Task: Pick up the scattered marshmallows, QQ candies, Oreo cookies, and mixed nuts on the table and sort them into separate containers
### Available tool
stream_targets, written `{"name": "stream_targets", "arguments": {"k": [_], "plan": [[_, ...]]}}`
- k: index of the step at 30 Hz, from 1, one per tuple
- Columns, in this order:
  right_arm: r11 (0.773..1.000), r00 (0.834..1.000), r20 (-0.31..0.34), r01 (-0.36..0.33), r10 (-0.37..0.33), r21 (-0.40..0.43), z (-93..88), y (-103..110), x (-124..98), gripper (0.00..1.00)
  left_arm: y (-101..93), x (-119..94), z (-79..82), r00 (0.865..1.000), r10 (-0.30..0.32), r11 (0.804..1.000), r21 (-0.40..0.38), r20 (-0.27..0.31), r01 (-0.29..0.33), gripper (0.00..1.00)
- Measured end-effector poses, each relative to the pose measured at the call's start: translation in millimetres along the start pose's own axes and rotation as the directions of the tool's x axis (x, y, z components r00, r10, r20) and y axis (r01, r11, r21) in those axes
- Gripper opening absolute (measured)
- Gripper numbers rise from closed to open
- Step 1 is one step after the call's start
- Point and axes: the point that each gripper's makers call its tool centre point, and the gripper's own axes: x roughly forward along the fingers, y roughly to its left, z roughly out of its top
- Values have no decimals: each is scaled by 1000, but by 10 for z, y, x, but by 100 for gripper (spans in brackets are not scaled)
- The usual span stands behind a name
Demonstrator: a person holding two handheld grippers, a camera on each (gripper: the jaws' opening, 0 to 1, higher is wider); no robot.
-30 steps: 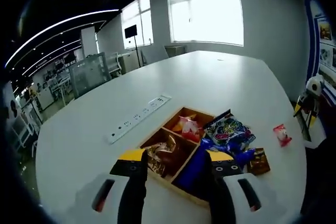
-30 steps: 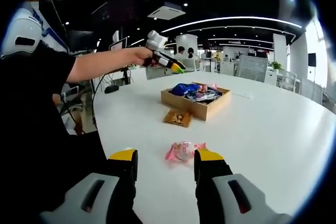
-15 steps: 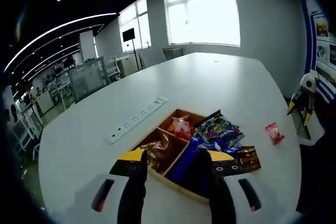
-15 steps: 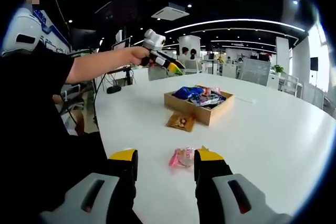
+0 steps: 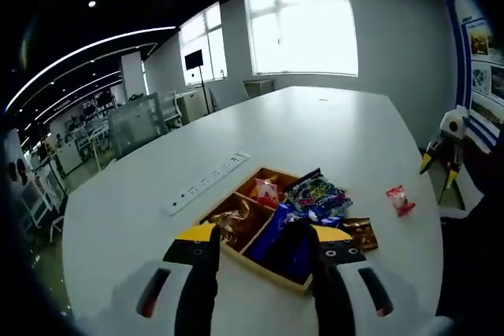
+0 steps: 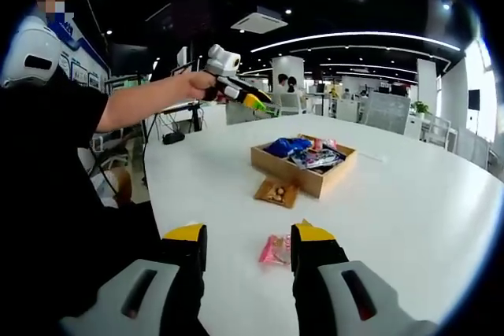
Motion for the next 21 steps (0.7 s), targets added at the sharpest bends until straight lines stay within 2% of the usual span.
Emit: {"name": "stream_targets", "arguments": {"k": [9,11,16,21], "plan": [[1000,1000,-1,-14,14,-8,33,43,73,39,-97,-230,-60,1000,13,1000,0,4,-13,51],[1000,1000,-1,-17,17,-10,40,48,86,39,-16,-262,-69,1000,15,1000,1,-1,-15,52],[1000,1000,0,-22,22,-13,52,50,112,39,-18,-348,-46,1000,23,1000,6,14,-23,52],[1000,1000,8,-27,27,-15,77,55,127,39,-35,-403,-96,999,25,1000,-11,21,-25,52]]}}
